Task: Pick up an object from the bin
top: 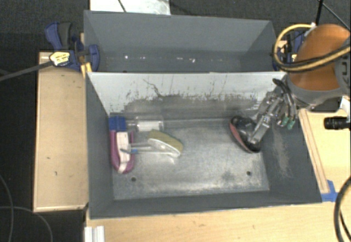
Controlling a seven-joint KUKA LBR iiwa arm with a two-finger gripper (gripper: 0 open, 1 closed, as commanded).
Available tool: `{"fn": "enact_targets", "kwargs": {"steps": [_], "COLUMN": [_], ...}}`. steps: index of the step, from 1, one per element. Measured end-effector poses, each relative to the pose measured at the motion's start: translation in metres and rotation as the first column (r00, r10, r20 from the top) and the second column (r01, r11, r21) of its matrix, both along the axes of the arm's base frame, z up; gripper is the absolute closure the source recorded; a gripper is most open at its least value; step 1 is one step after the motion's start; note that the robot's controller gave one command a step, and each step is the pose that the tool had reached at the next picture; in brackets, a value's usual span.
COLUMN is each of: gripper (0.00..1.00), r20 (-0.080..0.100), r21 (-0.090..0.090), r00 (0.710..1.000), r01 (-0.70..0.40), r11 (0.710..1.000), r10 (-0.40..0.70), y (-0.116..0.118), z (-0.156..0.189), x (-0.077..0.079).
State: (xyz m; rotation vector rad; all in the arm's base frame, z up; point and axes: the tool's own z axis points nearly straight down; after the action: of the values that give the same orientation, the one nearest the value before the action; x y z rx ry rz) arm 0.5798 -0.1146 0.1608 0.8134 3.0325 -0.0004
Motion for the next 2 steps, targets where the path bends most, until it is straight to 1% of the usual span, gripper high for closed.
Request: {"fn": "enact_targets", "kwargs": {"steps": [1,2], "gripper": [0.0,1.0], "r20": [-0.005,0.0], "r21": [0.002,0.0], "r00": [0.989,0.99], "r01": [0.145,0.141], "r11": [0.989,0.99], "r10": [-0.145,-0.141], "y": [-0.0044,-0.0052], "z": [-0.0707,-0.067], "x": [0.0111,0.0124]}}
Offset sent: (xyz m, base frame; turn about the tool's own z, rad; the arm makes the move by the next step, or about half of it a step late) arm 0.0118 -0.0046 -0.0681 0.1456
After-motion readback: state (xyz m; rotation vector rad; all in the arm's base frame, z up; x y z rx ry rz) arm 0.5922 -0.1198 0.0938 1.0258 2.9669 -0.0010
